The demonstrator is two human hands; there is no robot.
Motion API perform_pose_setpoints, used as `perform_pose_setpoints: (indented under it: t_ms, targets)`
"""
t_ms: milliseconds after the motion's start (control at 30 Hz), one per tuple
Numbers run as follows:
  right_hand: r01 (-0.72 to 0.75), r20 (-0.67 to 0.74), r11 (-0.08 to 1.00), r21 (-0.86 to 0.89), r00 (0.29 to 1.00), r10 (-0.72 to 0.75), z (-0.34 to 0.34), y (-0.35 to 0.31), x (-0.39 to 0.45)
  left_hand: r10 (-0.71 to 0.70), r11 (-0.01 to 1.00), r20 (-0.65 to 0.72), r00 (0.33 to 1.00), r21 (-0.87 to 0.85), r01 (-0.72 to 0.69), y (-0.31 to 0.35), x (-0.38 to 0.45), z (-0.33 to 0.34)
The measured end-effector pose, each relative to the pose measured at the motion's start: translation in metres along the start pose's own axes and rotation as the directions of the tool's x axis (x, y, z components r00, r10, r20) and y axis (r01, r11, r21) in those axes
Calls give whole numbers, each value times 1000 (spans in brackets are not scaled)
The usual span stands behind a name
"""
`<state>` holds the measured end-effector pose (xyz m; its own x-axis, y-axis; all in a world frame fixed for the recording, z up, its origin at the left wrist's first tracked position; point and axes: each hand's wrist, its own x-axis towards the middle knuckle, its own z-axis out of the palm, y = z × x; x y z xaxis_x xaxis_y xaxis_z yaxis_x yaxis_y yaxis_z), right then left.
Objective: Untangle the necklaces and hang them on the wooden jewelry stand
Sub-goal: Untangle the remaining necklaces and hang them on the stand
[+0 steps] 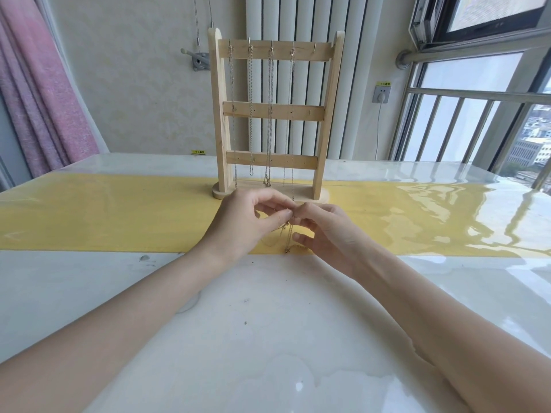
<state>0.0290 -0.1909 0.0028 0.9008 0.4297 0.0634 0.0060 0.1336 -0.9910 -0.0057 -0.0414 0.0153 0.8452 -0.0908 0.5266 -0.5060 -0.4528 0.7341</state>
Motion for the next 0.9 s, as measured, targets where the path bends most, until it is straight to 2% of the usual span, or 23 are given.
perform_pose_setpoints:
  t_ms: [233,433,633,800,900]
  targets:
    - [-7,-13,996,93,1000,8,-5,-4,-1,-4,998,-45,999,-66,1,-3,0,-3]
    - [81,-24,996,-29,996,-81,-6,-4,-1,-36,995,-60,998,-96,30,-4,2,-4]
    - [125,26,981,-145,992,-122,-10,-5,0,-118,980,20,993,-158,120,-3,0,-5]
    - [68,155,982,-179,987,-40,-12,-9,-1,-231,948,175,957,-182,262,-3,0,-10]
    - [53,173,980,-190,985,-20,-12,-7,-1,-257,941,216,942,-167,295,-2,-1,-10]
